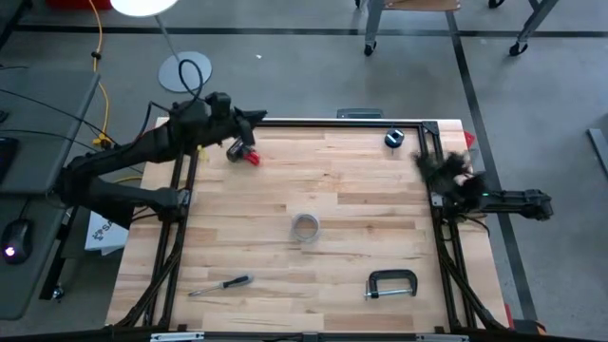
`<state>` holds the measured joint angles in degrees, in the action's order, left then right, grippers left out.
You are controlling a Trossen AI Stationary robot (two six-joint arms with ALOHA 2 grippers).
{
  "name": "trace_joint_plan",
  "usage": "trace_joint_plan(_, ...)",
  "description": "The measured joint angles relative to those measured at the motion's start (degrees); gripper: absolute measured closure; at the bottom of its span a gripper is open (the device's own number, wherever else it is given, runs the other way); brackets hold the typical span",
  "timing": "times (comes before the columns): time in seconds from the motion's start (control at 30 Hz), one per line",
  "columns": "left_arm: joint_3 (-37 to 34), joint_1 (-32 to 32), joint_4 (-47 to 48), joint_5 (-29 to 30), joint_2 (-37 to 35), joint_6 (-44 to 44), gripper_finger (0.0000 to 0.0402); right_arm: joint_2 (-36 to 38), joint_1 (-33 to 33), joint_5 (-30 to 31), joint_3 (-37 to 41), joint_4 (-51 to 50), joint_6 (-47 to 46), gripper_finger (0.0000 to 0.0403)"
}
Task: Coil cords
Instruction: Uncoil the blue wire from the spool
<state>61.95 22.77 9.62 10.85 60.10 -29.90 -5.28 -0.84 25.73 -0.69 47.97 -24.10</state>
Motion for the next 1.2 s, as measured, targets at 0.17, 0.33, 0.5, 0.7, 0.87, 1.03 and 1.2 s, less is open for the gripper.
trace_joint_plan(0.17,0.02,13.71,-4.88,-21.42,6.48,-1.04,0.0401,-12.41,-0.25,-2.62,-7.23,11.08,12.99,0.0402)
trace_joint_plan(0.33,-0.06,22.5,-16.89,-42.55,16.18,-7.11,0.0401,-30.57,-3.06,1.67,-24.41,-3.05,12.7,0.0402)
trace_joint_plan(0.5,0.0,26.01,-18.43,-51.18,18.13,-7.44,0.0401,-44.16,-10.19,12.63,-42.4,-40.09,-1.46,0.0402)
trace_joint_plan(0.7,-0.37,26.36,-16.15,-52.61,15.5,-5.22,0.0401,-57.05,-24.87,-5.62,-62.87,-86.87,-13.02,0.0379)
trace_joint_plan(0.87,-0.37,26.29,-14.96,-52.58,13.75,-3.9,0.0401,-68.62,-34.36,-13.26,-72.01,-96.15,-0.94,0.0296)
trace_joint_plan(1.03,-0.37,26.16,-15.2,-52.57,12.94,-7.23,0.0401,-80.76,-42.16,-18.02,-77.11,-107.2,2.25,0.0197)
trace_joint_plan(1.2,-0.37,26.16,-15.26,-52.54,12.19,-8.76,0.0401,-90.33,-48.12,-16.81,-78.64,-114.49,2.17,0.0144)
